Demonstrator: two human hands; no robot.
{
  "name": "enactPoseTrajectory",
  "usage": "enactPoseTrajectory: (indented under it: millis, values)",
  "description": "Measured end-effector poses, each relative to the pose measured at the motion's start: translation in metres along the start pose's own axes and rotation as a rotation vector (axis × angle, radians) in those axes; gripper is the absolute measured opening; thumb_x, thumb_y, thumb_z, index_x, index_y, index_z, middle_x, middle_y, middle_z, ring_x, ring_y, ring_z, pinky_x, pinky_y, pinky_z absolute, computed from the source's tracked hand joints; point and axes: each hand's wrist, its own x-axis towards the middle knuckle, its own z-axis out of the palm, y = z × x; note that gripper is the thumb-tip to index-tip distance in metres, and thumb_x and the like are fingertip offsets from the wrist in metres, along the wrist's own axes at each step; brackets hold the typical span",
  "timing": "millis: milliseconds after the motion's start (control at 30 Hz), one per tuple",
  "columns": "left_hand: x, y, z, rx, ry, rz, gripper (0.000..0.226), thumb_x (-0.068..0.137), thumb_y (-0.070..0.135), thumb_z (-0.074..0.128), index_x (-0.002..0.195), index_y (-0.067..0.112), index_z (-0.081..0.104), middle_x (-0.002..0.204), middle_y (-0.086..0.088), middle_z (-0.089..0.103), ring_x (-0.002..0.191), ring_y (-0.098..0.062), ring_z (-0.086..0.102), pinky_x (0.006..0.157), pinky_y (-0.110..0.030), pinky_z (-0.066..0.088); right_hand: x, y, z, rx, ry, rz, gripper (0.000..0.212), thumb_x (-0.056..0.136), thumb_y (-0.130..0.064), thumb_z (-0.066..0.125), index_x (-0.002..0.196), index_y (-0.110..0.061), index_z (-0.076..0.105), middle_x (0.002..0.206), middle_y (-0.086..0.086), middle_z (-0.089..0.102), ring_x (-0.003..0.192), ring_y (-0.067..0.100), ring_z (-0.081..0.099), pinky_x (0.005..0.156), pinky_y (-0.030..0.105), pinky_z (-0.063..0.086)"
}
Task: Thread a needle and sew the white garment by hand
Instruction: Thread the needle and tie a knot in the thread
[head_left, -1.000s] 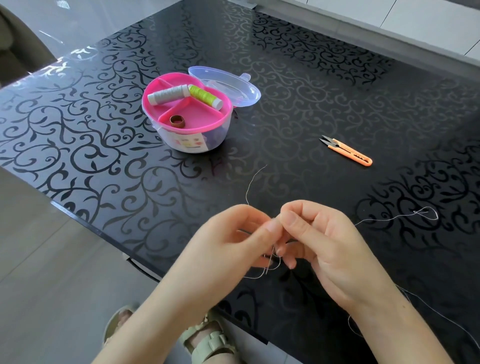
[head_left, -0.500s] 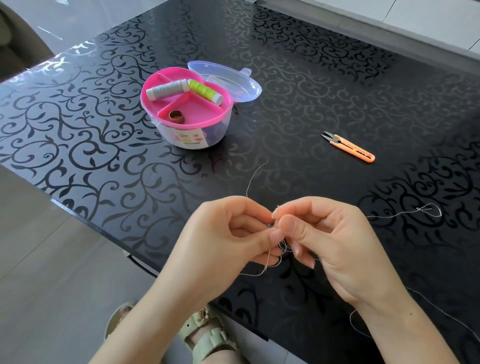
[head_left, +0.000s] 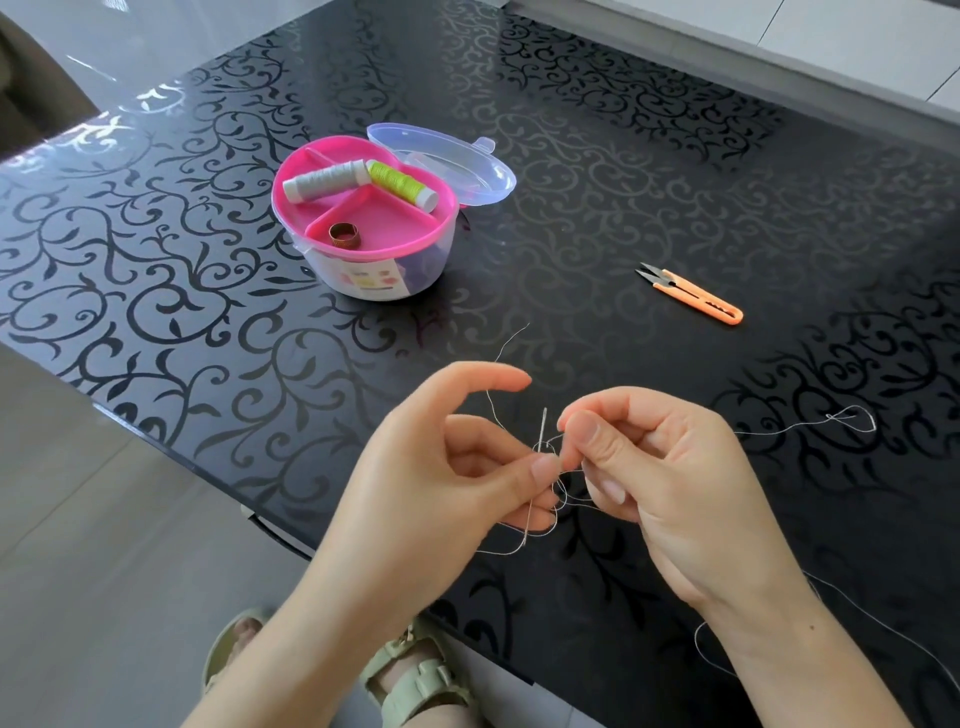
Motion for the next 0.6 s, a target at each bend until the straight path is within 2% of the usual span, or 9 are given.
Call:
enactPoseTrajectory:
  millis: [67,167,233,333,400,433,500,600]
  values:
    - [0.001,0.000,-0.001,-0.019,0.030,0.017,0.038,0.071,0.007,0.074,0.103,0.023,0.062,0.067,-0.009,0.069,0.062,-0.024,0.070,0.062,-0.029,0.058,0.000,0.000,-0.001,0.054,0.022,0.001,0.020,0.072,-0.022,0.064,0.076,-0.003,0.065,0.048,-0.004,0.054,0.038,0.006,0.034,0.040,0.015,0.030]
    - [0.002,0.000,-0.003,-0.012,0.108,0.050,0.023,0.079,-0.001,0.068,0.087,0.020,0.071,0.065,-0.007,0.067,0.060,-0.019,0.069,0.061,-0.024,0.056,0.000,-0.001,-0.002,0.132,0.039,-0.013,0.015,0.070,-0.017,0.064,0.075,-0.003,0.066,0.054,0.003,0.057,0.038,0.007,0.033,0.039,0.015,0.029]
    - [0.001,0.000,-0.003,0.041,0.143,0.049,0.023,0.082,-0.002,0.065,0.077,0.019,0.074,0.067,-0.007,0.070,0.059,-0.016,0.069,0.061,-0.020,0.055,0.000,0.000,-0.003,0.151,0.047,-0.033,0.011,0.069,-0.015,0.065,0.074,-0.006,0.068,0.056,0.006,0.058,0.039,0.008,0.033,0.040,0.015,0.030]
    - [-0.001,0.001,-0.001,0.115,0.132,0.018,0.024,0.083,-0.001,0.065,0.076,0.020,0.075,0.070,-0.004,0.073,0.062,-0.015,0.071,0.069,-0.025,0.057,0.000,0.002,-0.004,0.107,0.045,-0.084,0.003,0.072,-0.015,0.070,0.073,-0.012,0.072,0.057,0.007,0.060,0.040,0.009,0.035,0.042,0.016,0.032]
    - [-0.003,0.003,0.002,0.144,0.097,0.040,0.013,0.080,0.011,0.070,0.075,0.022,0.076,0.071,0.000,0.073,0.065,-0.014,0.071,0.072,-0.031,0.057,-0.001,0.004,-0.004,0.028,0.040,-0.132,0.003,0.078,-0.015,0.072,0.076,-0.018,0.073,0.058,0.003,0.062,0.042,0.009,0.038,0.044,0.018,0.035]
    - [-0.005,0.005,0.005,0.163,0.077,0.067,0.005,0.076,0.022,0.072,0.076,0.025,0.076,0.071,0.002,0.073,0.066,-0.013,0.071,0.069,-0.029,0.058,-0.001,0.004,-0.004,-0.010,0.039,-0.154,0.005,0.078,-0.017,0.069,0.077,-0.020,0.073,0.058,0.001,0.063,0.043,0.009,0.039,0.045,0.019,0.036]
    - [-0.006,0.004,0.007,0.246,0.080,0.166,0.012,0.072,0.036,0.075,0.078,0.025,0.076,0.071,0.007,0.072,0.066,-0.009,0.070,0.063,-0.022,0.056,-0.002,0.006,-0.003,-0.064,0.042,-0.190,0.008,0.079,-0.018,0.065,0.080,-0.021,0.072,0.055,-0.005,0.061,0.044,0.006,0.042,0.046,0.019,0.039]
    - [-0.003,0.000,0.008,0.400,0.109,0.310,0.006,0.077,0.032,0.070,0.075,0.027,0.073,0.071,0.012,0.069,0.064,-0.006,0.068,0.060,-0.019,0.053,-0.002,0.007,-0.003,-0.080,0.020,-0.218,0.008,0.079,-0.018,0.064,0.080,-0.021,0.072,0.056,-0.003,0.062,0.045,0.005,0.044,0.046,0.017,0.038]
